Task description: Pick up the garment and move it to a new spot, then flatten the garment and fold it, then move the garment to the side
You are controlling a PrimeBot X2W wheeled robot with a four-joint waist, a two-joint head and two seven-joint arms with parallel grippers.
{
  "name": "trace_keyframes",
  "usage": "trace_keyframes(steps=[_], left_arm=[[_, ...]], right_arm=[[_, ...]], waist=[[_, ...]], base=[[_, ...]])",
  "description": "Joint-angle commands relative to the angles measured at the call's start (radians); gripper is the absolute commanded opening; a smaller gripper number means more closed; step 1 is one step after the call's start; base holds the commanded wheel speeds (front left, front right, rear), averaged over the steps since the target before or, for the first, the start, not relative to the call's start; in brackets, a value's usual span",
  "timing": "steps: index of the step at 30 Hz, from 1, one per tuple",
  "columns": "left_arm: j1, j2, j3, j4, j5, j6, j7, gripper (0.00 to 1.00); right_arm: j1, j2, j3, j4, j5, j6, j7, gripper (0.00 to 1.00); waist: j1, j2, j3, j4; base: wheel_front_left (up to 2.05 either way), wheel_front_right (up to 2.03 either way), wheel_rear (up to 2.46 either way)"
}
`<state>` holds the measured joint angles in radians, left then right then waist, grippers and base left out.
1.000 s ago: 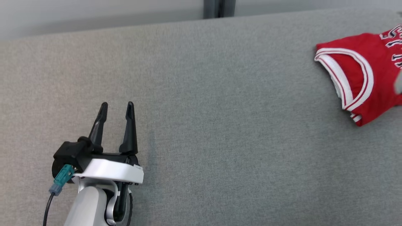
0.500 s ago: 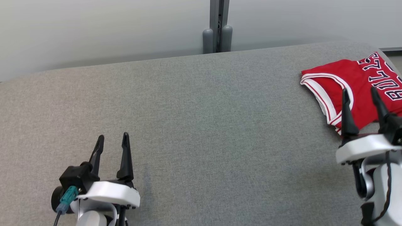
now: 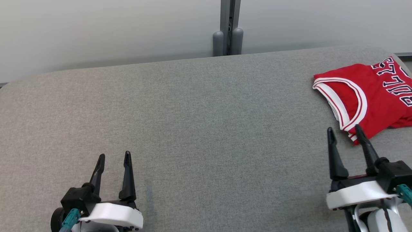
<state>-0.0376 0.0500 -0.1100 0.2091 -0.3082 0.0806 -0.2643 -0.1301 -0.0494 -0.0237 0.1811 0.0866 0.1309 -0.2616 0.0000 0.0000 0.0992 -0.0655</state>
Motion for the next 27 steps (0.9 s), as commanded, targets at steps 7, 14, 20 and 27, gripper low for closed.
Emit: trace_keyframes(steps=[7, 14, 20, 27], left_arm=[[0.006, 0.003, -0.001, -0.017, -0.021, 0.034, 0.001, 1.0], [-0.002, 0.003, -0.004, -0.019, -0.019, 0.036, 0.001, 1.0], [-0.011, 0.003, -0.012, -0.009, -0.005, 0.04, 0.001, 1.0], [-0.019, 0.003, -0.018, 0.008, 0.016, 0.034, 0.001, 1.0]], right_arm=[[0.013, -0.004, 0.084, 0.001, 0.064, 0.0, -0.005, 1.0], [0.022, -0.004, 0.09, 0.016, 0.078, 0.0, -0.005, 1.0], [0.016, -0.004, 0.103, 0.027, 0.091, 0.0, -0.005, 1.0], [0.01, -0.004, 0.11, 0.037, 0.1, 0.0, -0.005, 1.0]], waist=[[0.0, 0.0, -0.007, 0.022], [0.0, 0.0, -0.02, 0.043], [0.0, 0.0, -0.022, 0.055], [0.0, 0.0, -0.025, 0.065]], base=[[0.0, 0.0, 0.0], [0.0, 0.0, 0.0], [0.0, 0.0, 0.0], [0.0, 0.0, 0.0]])
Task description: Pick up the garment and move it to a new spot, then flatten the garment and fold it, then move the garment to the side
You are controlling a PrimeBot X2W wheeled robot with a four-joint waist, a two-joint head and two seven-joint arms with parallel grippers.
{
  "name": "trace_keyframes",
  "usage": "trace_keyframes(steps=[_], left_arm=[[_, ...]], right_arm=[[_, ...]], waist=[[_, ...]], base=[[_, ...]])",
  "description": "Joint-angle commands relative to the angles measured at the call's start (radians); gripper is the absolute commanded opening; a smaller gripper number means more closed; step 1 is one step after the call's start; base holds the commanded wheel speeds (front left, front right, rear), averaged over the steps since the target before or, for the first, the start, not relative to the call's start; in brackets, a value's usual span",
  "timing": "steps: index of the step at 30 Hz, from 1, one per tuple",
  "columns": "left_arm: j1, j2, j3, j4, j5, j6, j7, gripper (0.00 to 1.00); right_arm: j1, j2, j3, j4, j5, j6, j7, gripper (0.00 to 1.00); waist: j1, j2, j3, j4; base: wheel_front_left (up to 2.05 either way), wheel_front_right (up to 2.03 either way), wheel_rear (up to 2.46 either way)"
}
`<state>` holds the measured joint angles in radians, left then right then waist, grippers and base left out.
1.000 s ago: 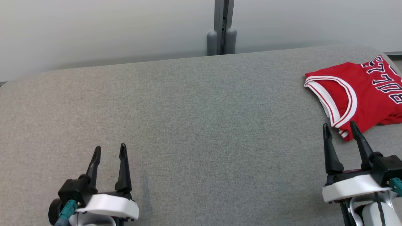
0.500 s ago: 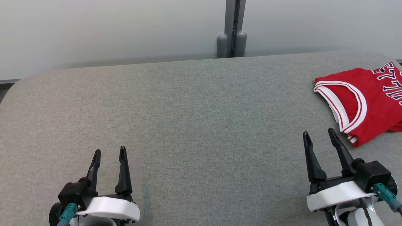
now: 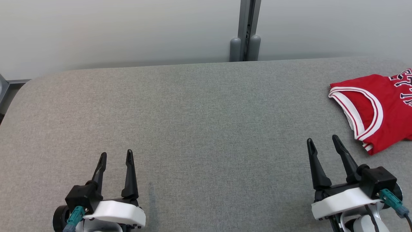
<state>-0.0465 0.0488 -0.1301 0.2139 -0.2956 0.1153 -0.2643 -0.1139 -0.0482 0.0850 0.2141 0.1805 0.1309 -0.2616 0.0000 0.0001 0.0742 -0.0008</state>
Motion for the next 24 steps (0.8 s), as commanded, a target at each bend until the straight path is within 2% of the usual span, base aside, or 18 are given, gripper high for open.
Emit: trace_keyframes(steps=[1, 21, 22, 24], left_arm=[[-0.011, 0.005, 0.003, 0.004, 0.004, -0.002, 0.001, 1.0], [-0.018, 0.004, 0.0, 0.037, -0.002, -0.003, 0.001, 1.0], [0.0, 0.0, -0.001, 0.039, -0.003, -0.002, 0.0, 0.0], [0.009, -0.002, -0.002, 0.055, -0.006, -0.002, 0.001, 0.0]], right_arm=[[-0.006, -0.005, 0.002, 0.004, 0.006, 0.0, -0.005, 1.0], [-0.007, -0.005, -0.002, 0.0, 0.009, 0.0, -0.005, 1.0], [-0.001, 0.001, 0.001, 0.003, 0.005, 0.0, 0.0, 0.0], [0.01, 0.005, 0.003, 0.017, 0.007, 0.0, 0.002, 0.0]], waist=[[0.0, -0.0001, -0.001, 0.001], [0.0, -0.0001, 0.001, 0.005], [0.0, -0.0001, 0.001, 0.005], [0.0, -0.0001, 0.001, 0.004]], base=[[0.0, 0.0, 0.0], [0.0, 0.0, 0.0], [0.0, 0.0, 0.0], [0.0, 0.0, 0.0]])
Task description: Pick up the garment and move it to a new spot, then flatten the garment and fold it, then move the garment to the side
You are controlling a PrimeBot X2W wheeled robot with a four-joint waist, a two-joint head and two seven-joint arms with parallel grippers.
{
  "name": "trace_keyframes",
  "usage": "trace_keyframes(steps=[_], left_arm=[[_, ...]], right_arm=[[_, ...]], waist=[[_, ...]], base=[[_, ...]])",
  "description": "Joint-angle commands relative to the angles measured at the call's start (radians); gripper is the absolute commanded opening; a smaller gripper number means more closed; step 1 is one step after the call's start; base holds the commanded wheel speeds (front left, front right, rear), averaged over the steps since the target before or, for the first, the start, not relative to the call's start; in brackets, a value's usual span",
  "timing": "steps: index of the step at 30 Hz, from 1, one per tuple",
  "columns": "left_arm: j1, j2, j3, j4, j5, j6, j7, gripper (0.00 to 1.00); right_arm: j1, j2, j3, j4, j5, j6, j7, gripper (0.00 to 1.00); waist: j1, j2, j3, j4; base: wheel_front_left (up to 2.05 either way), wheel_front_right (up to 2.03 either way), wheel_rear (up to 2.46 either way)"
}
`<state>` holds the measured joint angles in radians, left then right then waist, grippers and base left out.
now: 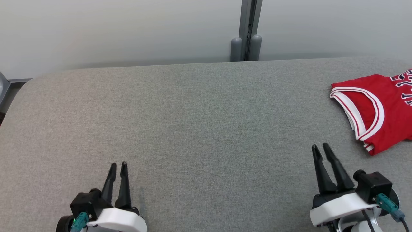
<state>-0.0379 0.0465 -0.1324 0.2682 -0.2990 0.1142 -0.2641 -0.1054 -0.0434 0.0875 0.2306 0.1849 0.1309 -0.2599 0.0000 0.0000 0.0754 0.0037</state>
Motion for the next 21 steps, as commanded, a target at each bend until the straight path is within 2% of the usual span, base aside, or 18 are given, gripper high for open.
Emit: trace_keyframes(steps=[1, 21], left_arm=[[0.009, -0.002, 0.0, 0.01, -0.004, -0.001, 0.001, 0.0], [-0.014, 0.001, 0.06, 0.001, -0.326, -0.061, 0.093, 0.0]], right_arm=[[0.01, 0.002, 0.001, 0.009, 0.003, 0.0, 0.002, 0.0], [0.006, -0.018, -0.026, 0.007, 0.374, 0.0, 0.075, 0.0]], waist=[[0.0, 0.0, 0.0, 0.0], [0.0, 0.0, -0.011, -0.001]], base=[[0.0, 0.0, 0.0], [0.0, 0.0, 0.0]])
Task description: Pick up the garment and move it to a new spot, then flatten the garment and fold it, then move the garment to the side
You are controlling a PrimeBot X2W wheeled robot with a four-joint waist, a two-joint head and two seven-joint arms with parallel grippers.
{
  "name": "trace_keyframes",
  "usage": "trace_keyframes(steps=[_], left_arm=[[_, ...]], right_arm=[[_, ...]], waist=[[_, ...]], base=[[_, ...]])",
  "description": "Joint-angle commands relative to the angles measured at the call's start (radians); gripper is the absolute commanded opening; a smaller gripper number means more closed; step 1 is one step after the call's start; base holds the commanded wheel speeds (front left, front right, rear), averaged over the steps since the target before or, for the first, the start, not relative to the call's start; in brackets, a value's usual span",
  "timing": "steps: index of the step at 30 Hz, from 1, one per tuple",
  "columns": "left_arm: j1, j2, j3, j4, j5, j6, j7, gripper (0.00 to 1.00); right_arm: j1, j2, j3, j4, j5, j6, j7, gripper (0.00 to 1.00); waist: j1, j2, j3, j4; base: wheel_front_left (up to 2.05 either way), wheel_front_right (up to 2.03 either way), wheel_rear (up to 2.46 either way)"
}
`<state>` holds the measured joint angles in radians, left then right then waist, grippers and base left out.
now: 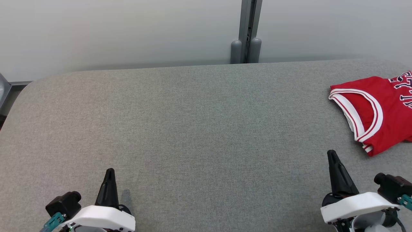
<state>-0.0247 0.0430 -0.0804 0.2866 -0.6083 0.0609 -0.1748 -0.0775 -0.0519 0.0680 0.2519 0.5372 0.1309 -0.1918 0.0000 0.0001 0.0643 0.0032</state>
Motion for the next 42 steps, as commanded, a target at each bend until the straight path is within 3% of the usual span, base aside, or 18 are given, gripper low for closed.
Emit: trace_keyframes(steps=[1, 42], left_arm=[[-0.028, 0.005, 0.011, -0.018, -0.032, -0.011, 0.008, 0.0], [-0.061, 0.008, 0.106, -0.032, -0.528, -0.105, 0.151, 0.0]], right_arm=[[-0.022, -0.01, -0.008, -0.014, 0.038, 0.0, 0.01, 0.0], [-0.027, -0.026, -0.071, -0.014, 0.589, 0.0, 0.141, 0.0]], waist=[[0.0, -0.0001, -0.001, 0.0], [0.0, -0.0001, -0.024, -0.001]], base=[[0.0, 0.0, 0.0], [0.0, 0.0, 0.0]])
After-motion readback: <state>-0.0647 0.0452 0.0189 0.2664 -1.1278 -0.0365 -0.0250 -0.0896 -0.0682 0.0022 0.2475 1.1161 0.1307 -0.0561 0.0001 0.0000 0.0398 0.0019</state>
